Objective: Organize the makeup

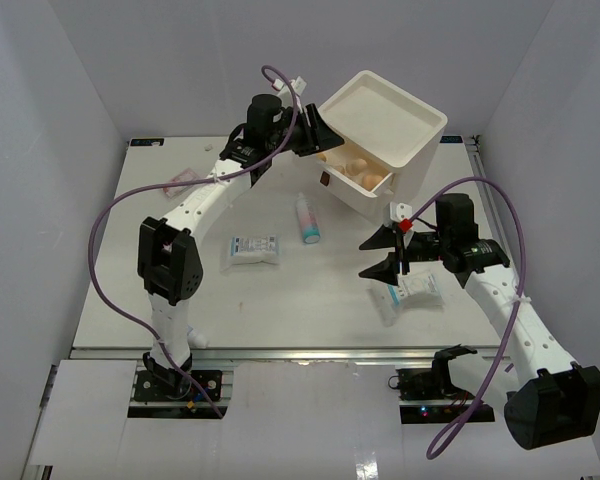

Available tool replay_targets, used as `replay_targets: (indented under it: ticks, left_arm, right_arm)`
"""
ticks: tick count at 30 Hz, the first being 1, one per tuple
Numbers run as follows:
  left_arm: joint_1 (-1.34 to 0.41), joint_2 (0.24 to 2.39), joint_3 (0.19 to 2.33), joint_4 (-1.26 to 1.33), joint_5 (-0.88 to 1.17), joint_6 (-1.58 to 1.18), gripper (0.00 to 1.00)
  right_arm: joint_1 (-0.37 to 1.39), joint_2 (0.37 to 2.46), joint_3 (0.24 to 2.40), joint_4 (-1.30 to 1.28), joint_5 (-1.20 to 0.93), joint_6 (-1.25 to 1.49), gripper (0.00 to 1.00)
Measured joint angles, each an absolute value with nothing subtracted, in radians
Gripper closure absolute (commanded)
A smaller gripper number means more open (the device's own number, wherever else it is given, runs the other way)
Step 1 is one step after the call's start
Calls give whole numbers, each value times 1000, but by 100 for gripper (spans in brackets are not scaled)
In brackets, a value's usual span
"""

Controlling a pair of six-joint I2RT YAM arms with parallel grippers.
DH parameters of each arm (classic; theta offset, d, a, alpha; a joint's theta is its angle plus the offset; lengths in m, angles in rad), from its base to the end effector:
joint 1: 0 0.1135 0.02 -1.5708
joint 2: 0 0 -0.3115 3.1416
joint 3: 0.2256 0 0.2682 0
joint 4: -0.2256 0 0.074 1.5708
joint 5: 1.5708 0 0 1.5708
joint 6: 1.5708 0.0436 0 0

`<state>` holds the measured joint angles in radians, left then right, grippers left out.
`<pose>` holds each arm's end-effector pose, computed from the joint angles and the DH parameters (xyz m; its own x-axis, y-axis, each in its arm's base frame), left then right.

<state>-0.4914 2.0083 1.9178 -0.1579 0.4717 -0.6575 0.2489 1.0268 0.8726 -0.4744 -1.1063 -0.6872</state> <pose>0.4554 -0.2662 0.4040 -0.6658 -0.2611 -0.6990 0.5076 0.5280 -0.6808 0.1861 0.0875 0.3442 0.0741 -0.2744 -0.9588 -0.9886 0.1060 -0.1067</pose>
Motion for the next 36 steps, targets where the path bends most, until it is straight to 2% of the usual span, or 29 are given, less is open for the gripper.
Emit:
replay_targets:
  ticks: [7, 12, 15, 20, 26, 32, 36]
  left_arm:
    - [-491, 2003, 1914, -165, 461, -642, 44]
    - [-491, 1932, 1837, -181, 429, -591, 44]
    - [-488, 1831, 1734, -186, 414, -541, 44]
    - [-475, 1503, 1374, -126, 410, -444, 44]
    - [-452, 1231, 1052, -68, 405, -376, 46]
    - [-446, 1232, 920, -49, 400, -361, 48]
    - [-446, 1261, 904, -9, 423, -367, 48]
  right_arm:
    - [247, 1034, 872, -474, -1103, -688, 30]
    - [220, 1031, 868, -472, -1111, -693, 30]
    - [198, 1020, 866, -472, -1119, -706, 29]
    - [176, 1015, 890, -476, -1132, -681, 30]
    - [171, 1119, 1097, -478, -1029, -551, 33]
    - [170, 1296, 1345, -408, -776, -342, 33]
    - [171, 1461, 1495, -397, -663, -273, 32]
